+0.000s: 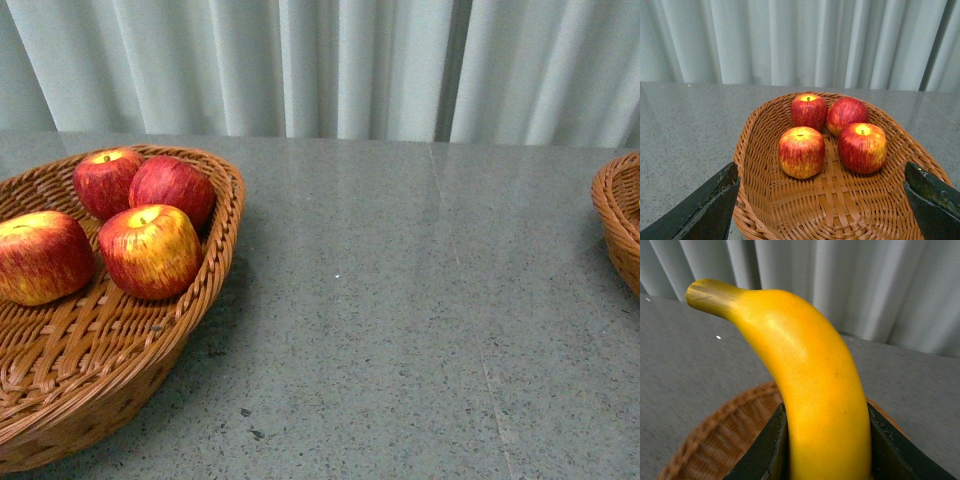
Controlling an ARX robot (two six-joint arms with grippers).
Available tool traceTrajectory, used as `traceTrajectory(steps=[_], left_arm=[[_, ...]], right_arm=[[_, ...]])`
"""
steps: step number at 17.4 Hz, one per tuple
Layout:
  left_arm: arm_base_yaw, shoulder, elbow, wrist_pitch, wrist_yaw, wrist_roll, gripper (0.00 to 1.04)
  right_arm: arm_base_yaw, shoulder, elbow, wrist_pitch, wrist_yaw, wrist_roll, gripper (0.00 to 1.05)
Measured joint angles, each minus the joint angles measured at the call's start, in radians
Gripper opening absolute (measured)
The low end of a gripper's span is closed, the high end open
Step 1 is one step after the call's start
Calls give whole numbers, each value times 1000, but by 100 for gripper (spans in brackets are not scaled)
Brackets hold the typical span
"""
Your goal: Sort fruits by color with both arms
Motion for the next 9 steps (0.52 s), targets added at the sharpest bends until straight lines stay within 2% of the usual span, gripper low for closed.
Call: traceTrajectory(steps=[1,3,4,6,7,9], left_arm=[[0,0,0,0,0,0,98],[0,0,0,0,0,0,98],[0,0,0,0,0,0,98],[0,0,0,0,0,0,98],[0,0,0,0,0,0,98],[0,0,0,0,0,0,98]], right_arm=[[-34,-21,-32,-13,0,-60,35],[-96,-14,-108,-90,-10,-274,35],[-94,-8,-82,-92,-12,-271,71],[-89,-12,-72,-89,-30,-232,93],[-89,-26,-72,-76,-48,-188,100],[-82,-125,-105,2,-118,-65,98]])
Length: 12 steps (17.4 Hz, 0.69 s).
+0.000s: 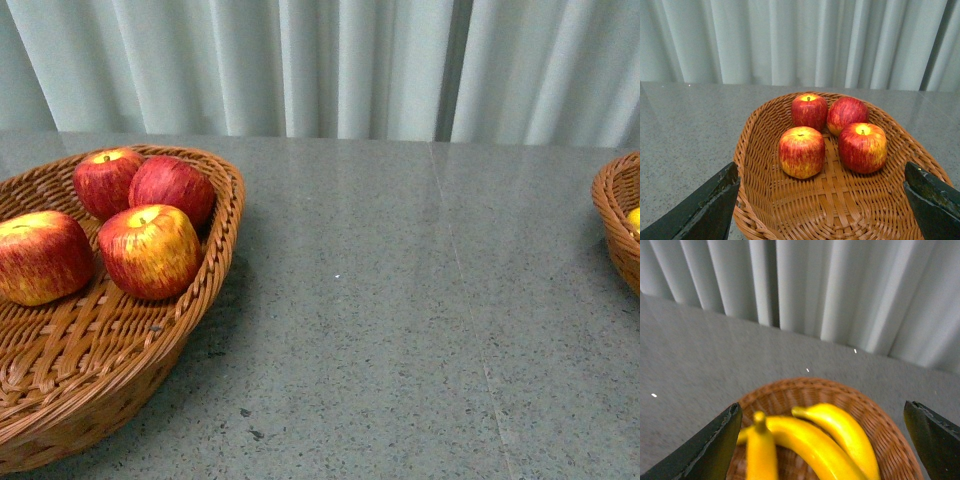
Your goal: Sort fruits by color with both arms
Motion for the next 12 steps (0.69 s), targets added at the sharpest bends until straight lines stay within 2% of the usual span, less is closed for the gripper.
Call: traceTrajectory(steps=[2,6,7,9,12], left_arm=[[0,0,0,0,0,0,98],[0,0,0,0,0,0,98],[0,0,0,0,0,0,98],[0,0,0,0,0,0,98],[0,0,0,0,0,0,98]], right_arm=[[7,-182,-77,55,-68,145,98],[-23,-418,-221,42,-146,269,98],[-8,-498,-270,69,-55,281,93],[74,-710,-420,3,226,283,72],[140,-938,-566,-110,415,285,47]])
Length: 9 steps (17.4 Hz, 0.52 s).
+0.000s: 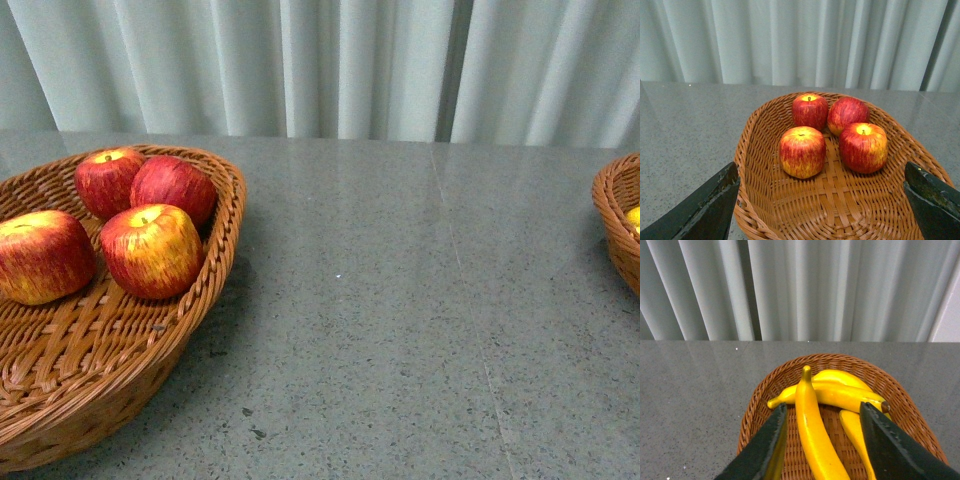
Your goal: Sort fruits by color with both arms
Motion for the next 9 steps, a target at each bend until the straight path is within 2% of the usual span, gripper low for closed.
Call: traceTrajectory(steps=[5,8,9], left_arm=[[0,0,0,0,0,0,98],[0,0,0,0,0,0,98],[0,0,0,0,0,0,98]], right_arm=[[129,-159,-116,24,124,1,2],[190,-219,-183,18,189,2,2],[227,-240,-193,14,243,2,2]])
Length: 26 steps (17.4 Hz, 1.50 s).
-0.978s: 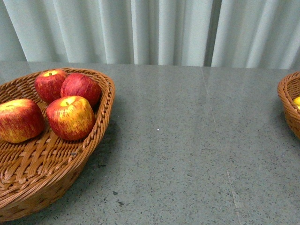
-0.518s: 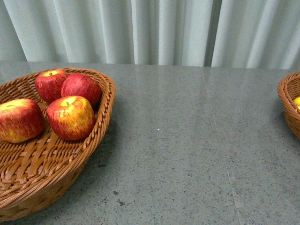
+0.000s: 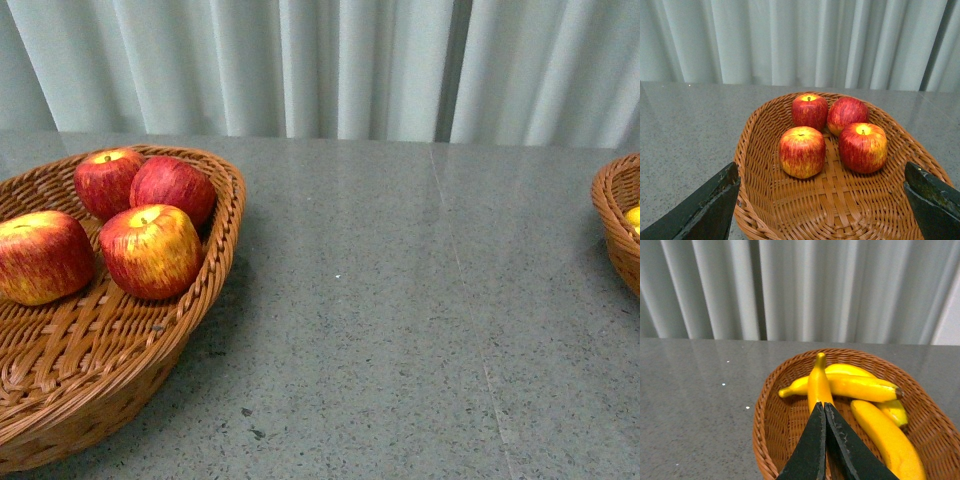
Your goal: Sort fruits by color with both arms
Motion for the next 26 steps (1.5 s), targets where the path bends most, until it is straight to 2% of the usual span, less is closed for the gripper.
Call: traceTrajectory(steps=[2,8,9,21,22,23,26], left_arm=[[0,0,0,0,0,0,98],[0,0,0,0,0,0,98],[0,0,0,0,0,0,98],[0,0,0,0,0,0,98],[0,0,0,0,0,0,98],[0,0,0,0,0,0,98],[0,0,0,0,0,0,98]], right_arm=[[99,-26,-20,-5,61,0,2],[96,-89,-66,-34,82,0,2],[96,-235,-85,-154,82,0,2],[96,-273,-119,-152,82,0,2],[96,-273,-119,-152,82,0,7],[96,-273,-119,-152,82,0,18],[96,-273,-119,-152,82,0,33]])
